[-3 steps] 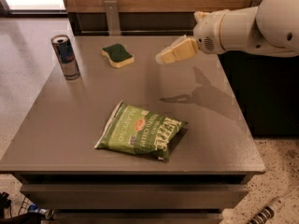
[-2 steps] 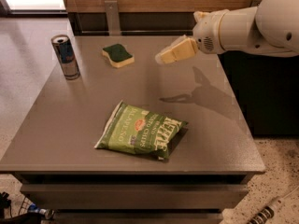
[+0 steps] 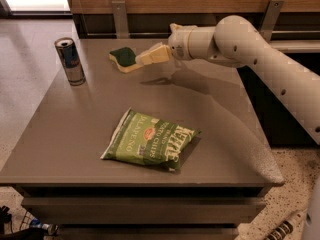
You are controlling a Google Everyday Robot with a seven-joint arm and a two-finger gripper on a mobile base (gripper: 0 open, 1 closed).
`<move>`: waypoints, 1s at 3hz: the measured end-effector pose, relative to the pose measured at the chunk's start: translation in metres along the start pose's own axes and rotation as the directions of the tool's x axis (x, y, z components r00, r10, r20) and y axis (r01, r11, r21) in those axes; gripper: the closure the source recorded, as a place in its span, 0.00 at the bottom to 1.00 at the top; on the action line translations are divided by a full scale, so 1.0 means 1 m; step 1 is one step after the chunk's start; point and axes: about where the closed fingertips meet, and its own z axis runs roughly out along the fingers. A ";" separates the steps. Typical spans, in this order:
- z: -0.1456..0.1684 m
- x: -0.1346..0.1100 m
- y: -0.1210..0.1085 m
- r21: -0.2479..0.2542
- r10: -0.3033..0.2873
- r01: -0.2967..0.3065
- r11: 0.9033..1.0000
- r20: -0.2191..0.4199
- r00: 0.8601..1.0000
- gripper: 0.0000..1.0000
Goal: Pick sponge
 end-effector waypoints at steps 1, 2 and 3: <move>0.052 0.010 -0.002 -0.013 0.039 -0.039 0.999 0.038 0.999 0.00; 0.079 0.018 0.018 -0.023 0.062 -0.062 0.998 0.030 0.998 0.00; 0.090 0.026 0.044 -0.021 0.083 -0.083 0.996 0.012 0.996 0.00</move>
Offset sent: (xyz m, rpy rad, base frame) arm 0.0332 0.0839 -0.0593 0.0585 0.0585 0.0097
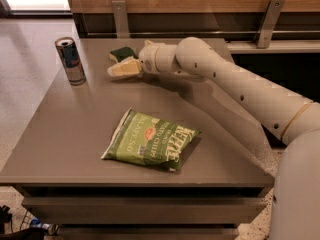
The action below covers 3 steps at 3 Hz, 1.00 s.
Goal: Pick sponge
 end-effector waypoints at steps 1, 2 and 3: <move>0.007 0.020 0.020 -0.004 0.025 -0.025 1.000 -0.028 0.999 0.17; 0.009 0.022 0.023 -0.010 0.026 -0.026 1.000 -0.031 0.999 0.41; 0.011 0.022 0.024 -0.013 0.025 -0.026 1.000 -0.031 0.999 0.64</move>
Offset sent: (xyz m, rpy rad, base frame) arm -0.0129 0.0109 -0.0197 -0.0076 0.0328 -0.0028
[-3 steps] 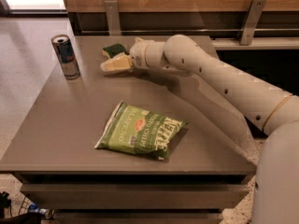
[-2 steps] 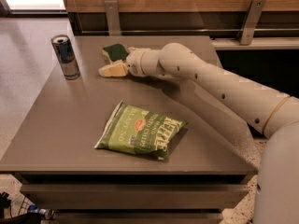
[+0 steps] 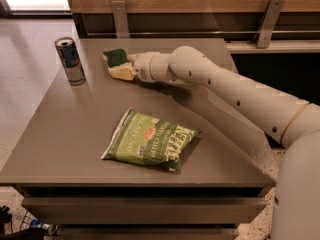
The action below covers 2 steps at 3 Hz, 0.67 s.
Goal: Pick sponge
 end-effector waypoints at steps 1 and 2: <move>0.002 0.000 0.002 -0.004 0.000 0.000 1.000 0.000 1.000 0.87; 0.004 0.000 0.004 -0.008 0.000 0.000 1.000 -0.001 1.000 1.00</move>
Offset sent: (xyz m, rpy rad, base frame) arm -0.0006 0.0026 -0.0007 0.0004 0.0011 0.0037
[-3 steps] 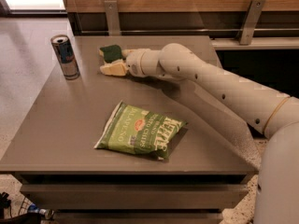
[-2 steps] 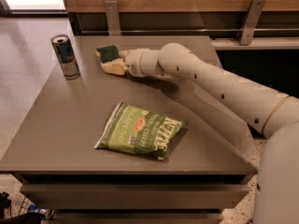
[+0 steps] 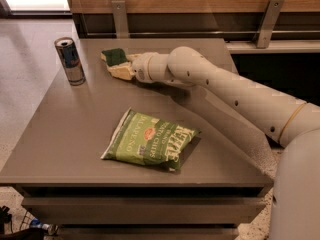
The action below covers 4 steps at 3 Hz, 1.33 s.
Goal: Pick sponge
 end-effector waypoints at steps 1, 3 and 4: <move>-0.006 -0.004 0.000 0.002 -0.006 0.006 1.000 -0.005 1.000 1.00; -0.091 -0.059 -0.005 0.030 -0.089 0.092 0.995 -0.073 0.993 1.00; -0.141 -0.091 -0.003 0.040 -0.144 0.149 0.988 -0.105 0.984 1.00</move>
Offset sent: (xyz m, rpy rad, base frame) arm -0.0347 -0.0701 0.0907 -0.1177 -0.0415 -0.0126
